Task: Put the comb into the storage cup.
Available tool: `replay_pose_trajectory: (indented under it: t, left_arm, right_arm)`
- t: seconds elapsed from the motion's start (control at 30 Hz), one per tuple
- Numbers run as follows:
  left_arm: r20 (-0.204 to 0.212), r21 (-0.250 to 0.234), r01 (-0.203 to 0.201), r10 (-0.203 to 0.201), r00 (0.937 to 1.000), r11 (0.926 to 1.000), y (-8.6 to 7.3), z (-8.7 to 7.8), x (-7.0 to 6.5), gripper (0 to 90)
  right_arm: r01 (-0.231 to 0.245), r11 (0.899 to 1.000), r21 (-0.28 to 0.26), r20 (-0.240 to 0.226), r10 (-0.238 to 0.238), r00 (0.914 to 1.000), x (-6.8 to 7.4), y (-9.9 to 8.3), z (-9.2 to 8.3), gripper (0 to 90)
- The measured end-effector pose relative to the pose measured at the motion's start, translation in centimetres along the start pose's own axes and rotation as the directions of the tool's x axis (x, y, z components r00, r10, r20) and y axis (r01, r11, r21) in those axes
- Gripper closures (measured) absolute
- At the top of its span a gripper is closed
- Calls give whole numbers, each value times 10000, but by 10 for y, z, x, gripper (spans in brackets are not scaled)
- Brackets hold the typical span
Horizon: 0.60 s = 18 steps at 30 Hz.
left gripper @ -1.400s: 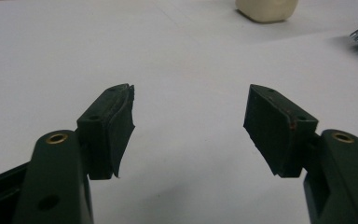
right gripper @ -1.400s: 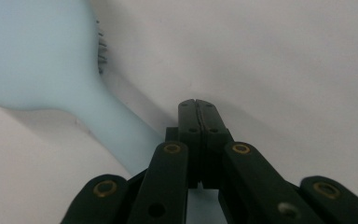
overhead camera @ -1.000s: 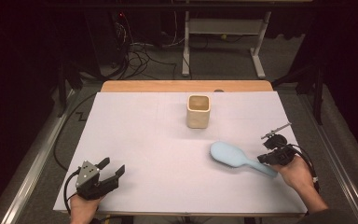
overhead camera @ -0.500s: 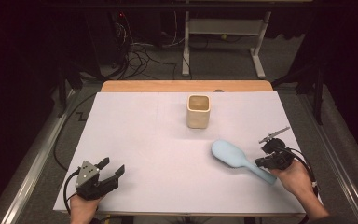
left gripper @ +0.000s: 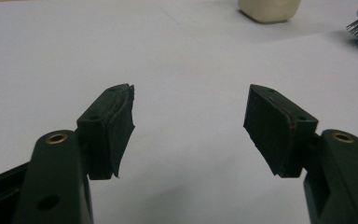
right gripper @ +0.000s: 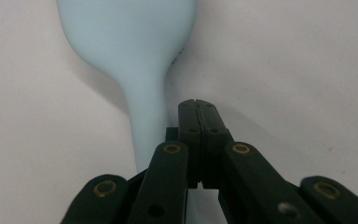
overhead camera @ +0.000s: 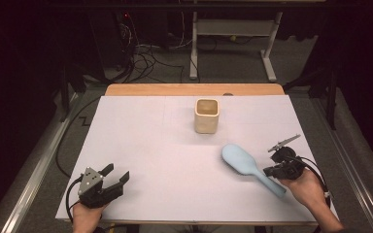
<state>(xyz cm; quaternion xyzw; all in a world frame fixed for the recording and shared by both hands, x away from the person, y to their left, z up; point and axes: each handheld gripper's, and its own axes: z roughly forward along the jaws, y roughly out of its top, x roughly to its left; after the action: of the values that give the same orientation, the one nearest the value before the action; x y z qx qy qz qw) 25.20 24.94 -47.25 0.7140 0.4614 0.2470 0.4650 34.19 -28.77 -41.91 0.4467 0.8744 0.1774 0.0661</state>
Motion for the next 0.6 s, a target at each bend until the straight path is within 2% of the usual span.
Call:
replay_pose_trajectory:
  t: [0.6]
  left_arm:
    - [32, -2, -51, 51, 10000, 10000, 0, 0, -1, 334]
  right_arm:
    - [303, 9995, -30, -172, -304, 9994, 15, -3, 0, 900]
